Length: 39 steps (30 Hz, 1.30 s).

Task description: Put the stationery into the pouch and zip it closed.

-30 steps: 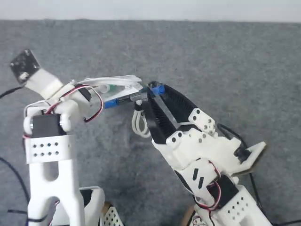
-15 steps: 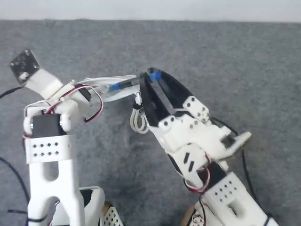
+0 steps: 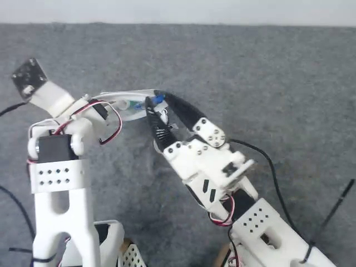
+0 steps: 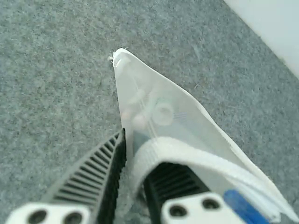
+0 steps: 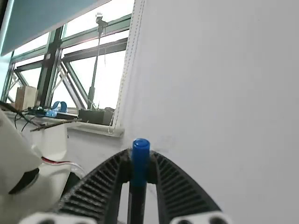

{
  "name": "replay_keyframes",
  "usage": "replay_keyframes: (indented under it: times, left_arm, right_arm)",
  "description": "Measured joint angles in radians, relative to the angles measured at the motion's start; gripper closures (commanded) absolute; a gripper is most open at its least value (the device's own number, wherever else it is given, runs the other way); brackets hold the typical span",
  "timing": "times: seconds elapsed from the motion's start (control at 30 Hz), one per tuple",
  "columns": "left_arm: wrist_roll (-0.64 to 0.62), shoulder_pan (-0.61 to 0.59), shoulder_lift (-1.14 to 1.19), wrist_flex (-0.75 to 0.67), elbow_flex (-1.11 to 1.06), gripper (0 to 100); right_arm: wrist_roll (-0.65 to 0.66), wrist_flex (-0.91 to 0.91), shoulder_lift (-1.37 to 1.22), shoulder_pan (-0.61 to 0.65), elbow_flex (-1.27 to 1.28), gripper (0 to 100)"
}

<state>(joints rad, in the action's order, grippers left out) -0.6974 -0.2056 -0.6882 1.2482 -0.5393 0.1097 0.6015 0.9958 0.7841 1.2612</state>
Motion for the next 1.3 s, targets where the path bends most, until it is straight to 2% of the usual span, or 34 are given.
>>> replay_keyframes:
  times: [0.3, 0.63, 0.87, 1.1, 1.3]
  left_arm:
    - [0.0, 0.0, 0.0, 0.0, 0.0, 99]
    - [0.0, -0.002, 0.0, 0.0, 0.0, 99]
    - [0.0, -0.002, 0.0, 0.0, 0.0, 99]
    - [0.0, -0.002, 0.0, 0.0, 0.0, 99]
    - [0.0, 0.002, 0.0, 0.002, 0.0, 99]
  right_arm:
    - [0.201, 0.0, -0.221, 0.02, -0.005, 99.2]
    - [0.509, 0.014, -0.483, 0.075, -0.057, 99.2]
    - [0.534, 0.021, -0.615, 0.086, -0.137, 98.2]
    - [0.534, 0.025, -0.663, 0.086, -0.161, 83.8]
    - [0.534, 0.02, -0.605, 0.086, -0.12, 82.5]
